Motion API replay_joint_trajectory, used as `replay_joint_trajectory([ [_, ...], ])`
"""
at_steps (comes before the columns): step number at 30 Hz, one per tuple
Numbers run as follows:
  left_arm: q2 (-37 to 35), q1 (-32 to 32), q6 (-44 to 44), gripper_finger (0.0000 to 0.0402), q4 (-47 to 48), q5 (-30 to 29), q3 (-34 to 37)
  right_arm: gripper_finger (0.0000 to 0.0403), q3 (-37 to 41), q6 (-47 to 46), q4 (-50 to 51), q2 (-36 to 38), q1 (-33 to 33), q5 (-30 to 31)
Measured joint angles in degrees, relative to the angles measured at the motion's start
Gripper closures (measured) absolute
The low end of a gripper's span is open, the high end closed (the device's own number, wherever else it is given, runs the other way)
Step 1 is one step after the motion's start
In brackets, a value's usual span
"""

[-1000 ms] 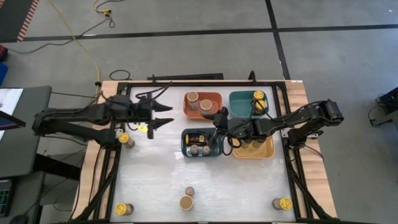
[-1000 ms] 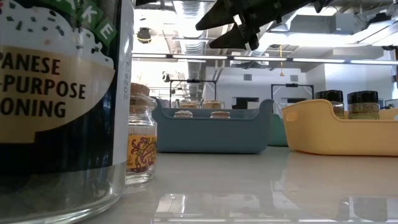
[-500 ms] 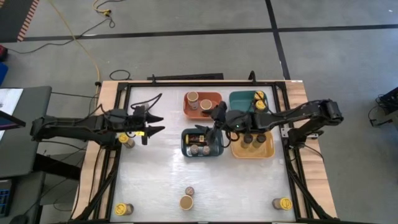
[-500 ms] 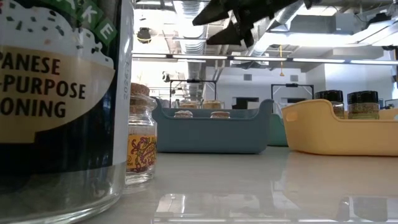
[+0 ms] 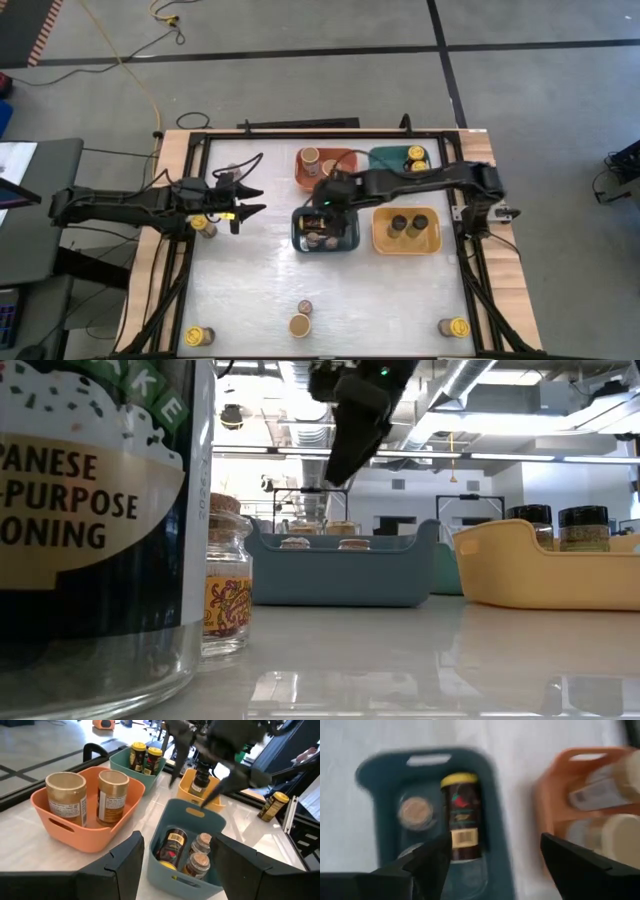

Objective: Sort spices by type
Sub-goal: Put the yellow spice bottle into the green bin

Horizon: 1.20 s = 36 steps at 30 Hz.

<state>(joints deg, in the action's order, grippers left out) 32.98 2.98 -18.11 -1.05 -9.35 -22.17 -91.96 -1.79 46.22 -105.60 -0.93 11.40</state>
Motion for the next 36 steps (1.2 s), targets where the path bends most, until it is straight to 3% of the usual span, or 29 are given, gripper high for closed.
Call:
replay_joint_trajectory([
  [10,0.0,0.0,-0.7,0.0184,0.2,-0.1,0.0,0.0077,-10.7,3.9,7.7,-13.5,-0.8,-2.6],
  [27,0.0,0.0,-1.0,0.0184,0.3,-0.1,0.0,0.008,-11.1,3.7,8.2,-23.2,-0.8,-2.6],
  [36,0.0,0.0,-1.2,0.0184,0.2,-0.1,0.0,0.0178,-10.9,3.4,8.3,-22.8,-1.4,-2.4],
])
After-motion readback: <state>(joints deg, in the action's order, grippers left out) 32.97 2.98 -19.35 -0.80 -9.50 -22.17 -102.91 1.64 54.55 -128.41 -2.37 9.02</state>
